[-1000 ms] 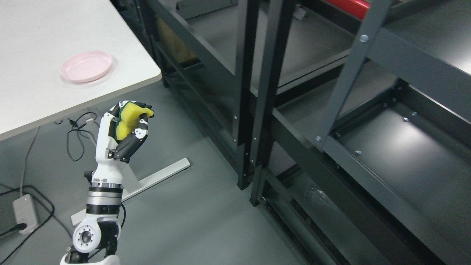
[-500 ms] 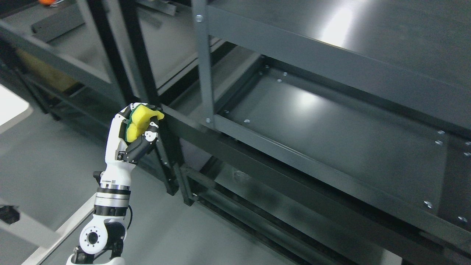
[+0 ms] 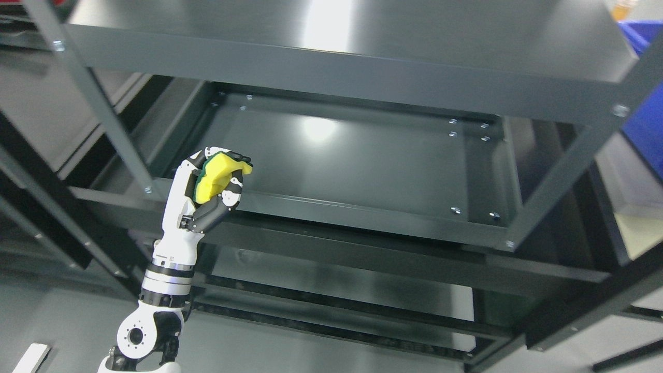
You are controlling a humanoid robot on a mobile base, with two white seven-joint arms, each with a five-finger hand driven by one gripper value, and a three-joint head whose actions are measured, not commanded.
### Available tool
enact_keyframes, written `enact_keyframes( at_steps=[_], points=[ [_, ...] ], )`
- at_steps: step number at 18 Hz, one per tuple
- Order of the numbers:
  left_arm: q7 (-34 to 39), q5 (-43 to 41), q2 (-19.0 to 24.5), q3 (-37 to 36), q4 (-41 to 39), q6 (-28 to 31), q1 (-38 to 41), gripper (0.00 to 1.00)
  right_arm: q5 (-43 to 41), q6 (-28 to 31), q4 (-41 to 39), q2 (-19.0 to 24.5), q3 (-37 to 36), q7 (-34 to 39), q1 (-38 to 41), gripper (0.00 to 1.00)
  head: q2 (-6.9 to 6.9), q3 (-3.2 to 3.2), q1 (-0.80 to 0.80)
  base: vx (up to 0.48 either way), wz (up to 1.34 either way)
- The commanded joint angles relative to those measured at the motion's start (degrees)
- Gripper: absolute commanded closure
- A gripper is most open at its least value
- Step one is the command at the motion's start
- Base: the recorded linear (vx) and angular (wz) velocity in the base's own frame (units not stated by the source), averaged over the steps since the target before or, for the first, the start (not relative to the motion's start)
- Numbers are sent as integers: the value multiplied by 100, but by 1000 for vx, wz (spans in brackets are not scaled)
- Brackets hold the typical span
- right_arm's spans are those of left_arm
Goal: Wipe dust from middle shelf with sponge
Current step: 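Extend the left hand and wipe the sponge along the middle shelf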
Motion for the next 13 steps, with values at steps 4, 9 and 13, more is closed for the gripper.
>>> enact_keyframes(
  at_steps=[4, 9, 13],
  points=[
    [-573, -695, 1557, -889, -175, -1241, -33, 99, 0, 3, -100, -100, 6, 4, -2, 0, 0, 0, 0, -38, -451],
    [-1546, -1522, 1665, -1073, -289, -2718, -594, 100, 0, 3, -100, -100, 6, 4, -2, 0, -1, 0, 0, -18, -183],
    [-1725, -1820, 1131, -2196, -289, -2791, -1813, 100, 0, 3, -100, -100, -3, 4, -2, 0, -1, 0, 0, 5, 50]
  ],
)
